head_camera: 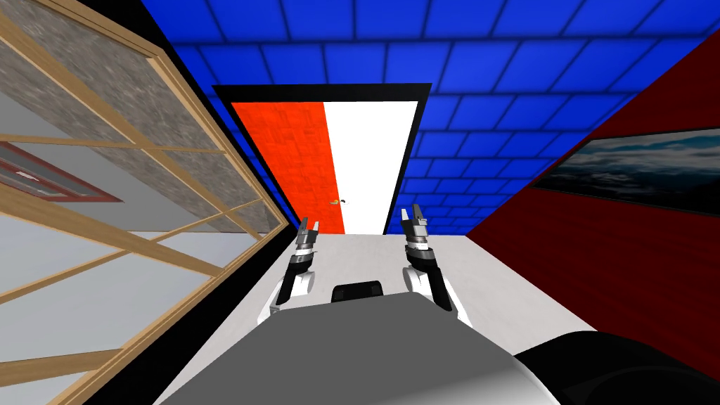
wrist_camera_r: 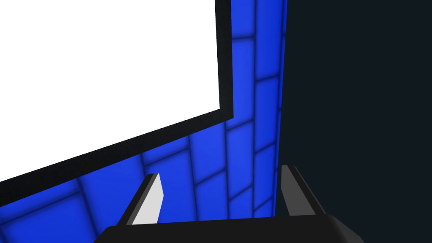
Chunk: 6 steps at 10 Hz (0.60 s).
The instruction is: Pull the door open
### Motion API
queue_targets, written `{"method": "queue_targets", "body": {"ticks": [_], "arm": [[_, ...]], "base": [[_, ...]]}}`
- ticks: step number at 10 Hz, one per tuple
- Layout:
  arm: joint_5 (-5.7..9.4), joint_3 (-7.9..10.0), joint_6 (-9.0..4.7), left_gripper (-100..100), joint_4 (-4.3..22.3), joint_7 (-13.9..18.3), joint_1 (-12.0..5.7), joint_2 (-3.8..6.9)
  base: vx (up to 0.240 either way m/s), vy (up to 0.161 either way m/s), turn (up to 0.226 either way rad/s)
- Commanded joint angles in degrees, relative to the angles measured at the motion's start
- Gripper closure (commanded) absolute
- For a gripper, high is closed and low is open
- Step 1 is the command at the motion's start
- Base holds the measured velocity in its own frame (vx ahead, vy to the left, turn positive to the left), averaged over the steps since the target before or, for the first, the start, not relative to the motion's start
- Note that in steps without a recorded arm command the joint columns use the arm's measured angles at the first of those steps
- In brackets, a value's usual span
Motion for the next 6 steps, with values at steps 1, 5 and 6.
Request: {"method": "queue_targets", "body": {"ticks": [1, 5, 6], "arm": [[-0.01, -0.07, -0.58, -100, 2.2, 0.29, -0.6, 0.45], [0.04, -0.04, -2.23, -100, 8.32, 1.03, -2.47, 1.64], [0.05, -0.03, -2.65, -100, 9.89, 1.22, -2.96, 1.94]], "base": [[0.093, 0.014, -0.01], [0.096, 0.012, -0.013], [0.103, 0.003, -0.014]]}}
